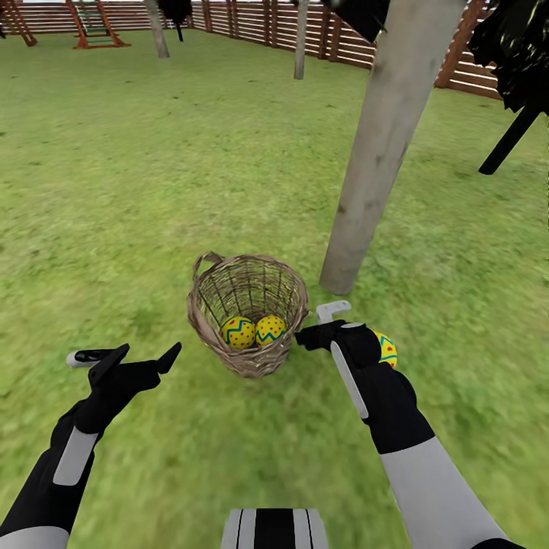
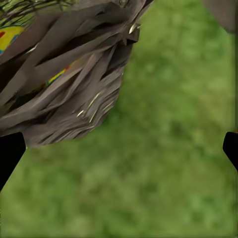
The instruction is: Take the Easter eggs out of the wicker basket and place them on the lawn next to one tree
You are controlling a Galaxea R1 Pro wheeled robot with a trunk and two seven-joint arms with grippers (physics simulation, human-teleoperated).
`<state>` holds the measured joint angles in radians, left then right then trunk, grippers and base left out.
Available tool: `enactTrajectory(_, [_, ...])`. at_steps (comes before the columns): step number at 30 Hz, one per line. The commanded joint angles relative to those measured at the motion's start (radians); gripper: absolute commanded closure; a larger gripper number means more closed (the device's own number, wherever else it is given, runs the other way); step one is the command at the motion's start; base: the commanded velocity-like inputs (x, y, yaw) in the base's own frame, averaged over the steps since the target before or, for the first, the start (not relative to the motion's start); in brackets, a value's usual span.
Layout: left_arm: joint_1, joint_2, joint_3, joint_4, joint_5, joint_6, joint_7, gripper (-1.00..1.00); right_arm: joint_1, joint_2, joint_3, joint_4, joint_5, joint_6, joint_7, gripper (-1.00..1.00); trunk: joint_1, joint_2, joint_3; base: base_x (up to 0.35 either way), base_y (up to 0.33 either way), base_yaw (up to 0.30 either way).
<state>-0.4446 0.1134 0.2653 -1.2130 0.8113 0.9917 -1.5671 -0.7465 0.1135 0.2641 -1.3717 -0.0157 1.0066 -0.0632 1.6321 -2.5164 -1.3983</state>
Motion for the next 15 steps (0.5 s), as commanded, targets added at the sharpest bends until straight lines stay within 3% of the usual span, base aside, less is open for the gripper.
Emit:
enactTrajectory(1, [0.000, 0.001, 0.000, -0.002, -0.002, 0.012, -0.004, -1.00, -0.001, 0.000, 0.001, 0.001, -0.003, 0.004, -0.007, -1.00, -0.001, 0.000, 0.003, 0.000, 0.000, 0.000])
enactTrajectory(6, [-0.004, 0.012, -0.002, -0.008, -0.008, 0.017, -0.004, -1.00, -0.001, -0.001, -0.008, 0.003, -0.004, 0.004, -0.007, -1.00, -0.003, 0.001, 0.023, -0.013, 0.000, 0.000])
enactTrajectory(11, [-0.005, 0.014, -0.003, -0.007, -0.006, 0.018, -0.004, -1.00, -0.001, 0.000, -0.037, 0.005, -0.004, 0.004, -0.007, -1.00, -0.005, 0.002, 0.042, -0.293, 0.000, 0.000])
enactTrajectory(15, [-0.005, 0.014, -0.003, -0.007, -0.005, 0.018, -0.004, -1.00, -0.001, -0.003, -0.038, 0.003, -0.004, 0.005, -0.007, -1.00, -0.007, 0.003, 0.057, -0.048, 0.000, 0.000])
